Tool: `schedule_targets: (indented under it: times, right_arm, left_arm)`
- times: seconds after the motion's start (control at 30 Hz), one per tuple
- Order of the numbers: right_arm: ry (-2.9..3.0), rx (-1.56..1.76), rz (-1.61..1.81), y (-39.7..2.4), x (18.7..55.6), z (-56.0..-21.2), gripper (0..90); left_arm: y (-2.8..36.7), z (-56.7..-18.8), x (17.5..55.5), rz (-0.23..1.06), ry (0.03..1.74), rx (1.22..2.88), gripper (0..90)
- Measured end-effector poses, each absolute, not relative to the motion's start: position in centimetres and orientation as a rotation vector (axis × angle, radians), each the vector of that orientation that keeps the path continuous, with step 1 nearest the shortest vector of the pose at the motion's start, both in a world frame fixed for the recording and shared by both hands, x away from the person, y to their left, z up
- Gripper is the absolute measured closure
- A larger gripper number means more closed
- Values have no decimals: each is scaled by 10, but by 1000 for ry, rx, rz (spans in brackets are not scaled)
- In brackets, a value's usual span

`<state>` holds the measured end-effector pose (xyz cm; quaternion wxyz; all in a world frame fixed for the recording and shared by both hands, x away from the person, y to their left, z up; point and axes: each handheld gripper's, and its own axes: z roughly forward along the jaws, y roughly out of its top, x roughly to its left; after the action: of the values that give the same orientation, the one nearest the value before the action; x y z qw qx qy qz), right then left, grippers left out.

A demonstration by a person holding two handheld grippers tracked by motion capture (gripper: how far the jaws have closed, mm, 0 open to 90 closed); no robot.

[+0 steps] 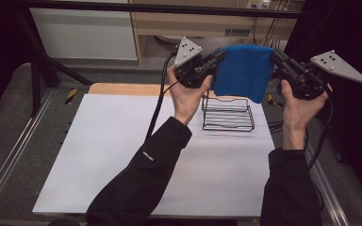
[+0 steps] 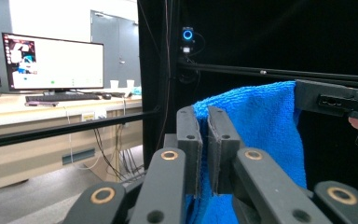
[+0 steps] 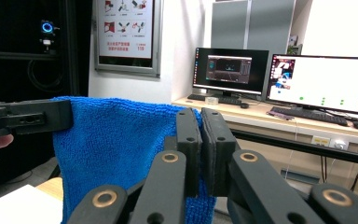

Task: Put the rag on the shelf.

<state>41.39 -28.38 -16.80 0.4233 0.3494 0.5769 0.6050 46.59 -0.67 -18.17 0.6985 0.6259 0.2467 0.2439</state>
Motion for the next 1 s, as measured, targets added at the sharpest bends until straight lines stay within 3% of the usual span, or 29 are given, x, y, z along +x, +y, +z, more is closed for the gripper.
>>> schedule_targets:
  times: [0.5,1.0]
  right_arm:
    - [1432,886,1531,-291,446,-146,872]
    - [1457,904,1522,-290,485,-148,872]
  left_arm:
    - [-17,-156,490,570,572,1374,848]
    - [-17,-161,523,595,610,1391,848]
